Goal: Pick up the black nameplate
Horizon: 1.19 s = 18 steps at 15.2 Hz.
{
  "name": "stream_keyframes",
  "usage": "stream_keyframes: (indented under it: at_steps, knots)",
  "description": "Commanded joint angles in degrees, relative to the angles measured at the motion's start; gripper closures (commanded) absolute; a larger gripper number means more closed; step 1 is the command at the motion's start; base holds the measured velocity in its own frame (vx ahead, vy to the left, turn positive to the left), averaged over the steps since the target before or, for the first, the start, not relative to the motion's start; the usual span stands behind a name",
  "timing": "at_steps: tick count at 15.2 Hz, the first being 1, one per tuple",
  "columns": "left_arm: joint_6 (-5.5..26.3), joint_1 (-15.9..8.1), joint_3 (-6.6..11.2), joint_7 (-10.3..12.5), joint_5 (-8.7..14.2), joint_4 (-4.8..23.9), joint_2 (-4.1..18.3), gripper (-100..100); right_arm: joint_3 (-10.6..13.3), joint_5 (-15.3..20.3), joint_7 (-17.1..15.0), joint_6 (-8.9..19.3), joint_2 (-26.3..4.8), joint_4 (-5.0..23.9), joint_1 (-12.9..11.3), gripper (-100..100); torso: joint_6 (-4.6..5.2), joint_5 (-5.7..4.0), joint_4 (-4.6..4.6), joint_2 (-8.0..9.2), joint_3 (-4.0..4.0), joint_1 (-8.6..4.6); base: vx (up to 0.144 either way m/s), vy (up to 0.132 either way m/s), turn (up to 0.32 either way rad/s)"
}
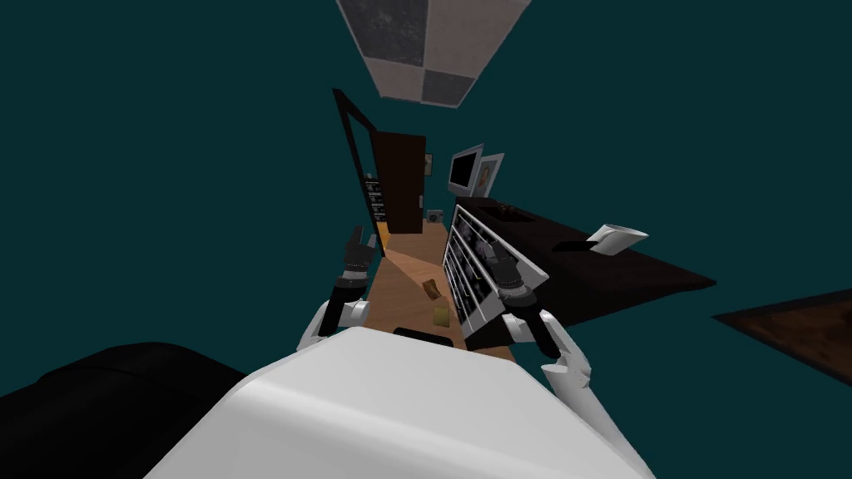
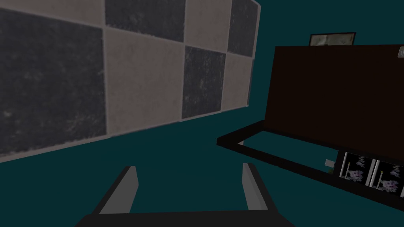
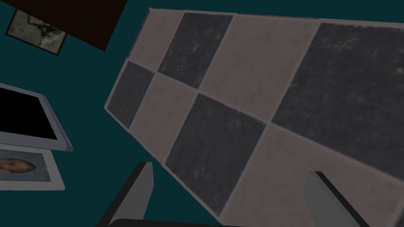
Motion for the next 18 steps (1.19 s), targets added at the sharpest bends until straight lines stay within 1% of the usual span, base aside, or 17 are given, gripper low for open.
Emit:
stream_keyframes:
  at_steps: [1,3,4,6,7,9,10,12,13,15,16,17,18]
  knots:
    - [0.0,0.0,0.0,0.0,0.0,0.0,0.0,0,0.83,1.76,-0.12,-1.45,-2.86,1.56,-2.54,-100,0.0,0.0,0.0,0.0,0.0,0.0,-0.043,0.012,0.119]
    - [0.0,-0.01,0.0,0.0,0.0,0.0,0.0,0,0.83,1.76,-0.12,-1.45,-4.95,1.56,-2.54,-100,-0.03,0.01,0.0,0.0,0.0,0.03,-0.039,0.008,0.108]
    - [0.0,0.0,0.0,0.0,0.0,0.0,0.0,0,1.59,3.37,-0.23,-2.83,-6.57,2.97,-4.8,-100,0.0,0.0,0.0,-0.02,-0.01,0.01,-0.036,0.006,0.166]
    - [0.0,-0.01,0.0,0.0,0.0,0.0,0.0,0,1.59,3.37,-0.23,-2.83,-8.8,2.97,-4.8,-100,-0.03,0.0,-0.01,-0.03,-0.02,0.01,-0.036,0.003,0.123]
    - [0.0,0.0,0.0,0.0,0.0,0.0,0.0,0,2.4,5.05,-0.34,-4.29,-10.18,4.44,-7.13,-100,0.0,0.0,-0.01,-0.03,-0.02,-0.01,-0.042,0.007,0.139]
    - [0.0,-0.01,0.0,0.0,0.0,0.0,0.0,0,2.4,5.05,-0.34,-4.29,-12.7,4.44,-7.13,-100,-0.03,0.0,0.0,0.0,0.0,0.0,-0.042,0.003,0.121]
    - [0.0,0.0,0.0,0.0,0.0,0.0,0.0,0,3.24,6.79,-0.46,-5.83,-14.05,5.96,-9.51,-100,0.0,0.0,0.0,-0.01,-0.01,-0.01,-0.042,0.003,0.191]
    - [0.0,-0.01,0.0,0.0,0.0,0.0,0.0,0,3.24,6.79,-0.46,-5.83,-16.63,5.96,-9.51,-100,-0.03,0.0,0.0,-0.01,-0.01,-0.01,-0.041,0.0,0.121]
    - [0.0,0.0,0.0,0.0,0.0,0.0,0.0,0,4.12,8.59,-0.58,-7.43,-17.92,7.52,-11.93,-100,0.0,0.0,0.0,-0.01,-0.01,-0.03,-0.044,0.005,0.143]
    - [0.0,-0.01,0.0,0.0,0.0,0.0,0.0,0,4.12,8.59,-0.58,-7.43,-20.53,7.52,-11.93,-100,-0.03,0.0,0.0,0.0,0.0,0.0,-0.041,0.003,0.13]
    - [0.0,0.0,0.0,0.0,0.0,0.0,0.0,0,4.12,8.59,-0.58,-7.43,-20.59,7.52,-11.93,-100,0.0,0.0,0.0,-0.01,-0.01,-0.02,-0.017,-0.004,-0.001]
    - [0.0,0.0,0.0,0.0,0.0,0.0,0.0,0,5.05,10.43,-0.69,-9.11,-22.73,9.12,-14.39,-100,0.02,-0.01,-0.01,-0.05,-0.02,-0.04,-0.031,-0.002,0.172]
    - [0.0,-0.01,0.0,0.0,0.0,0.0,0.0,0,5.05,10.43,-0.69,-9.11,-23.87,9.12,-14.39,-100,-0.05,0.0,-0.01,-0.05,-0.03,-0.04,-0.04,-0.005,0.208]
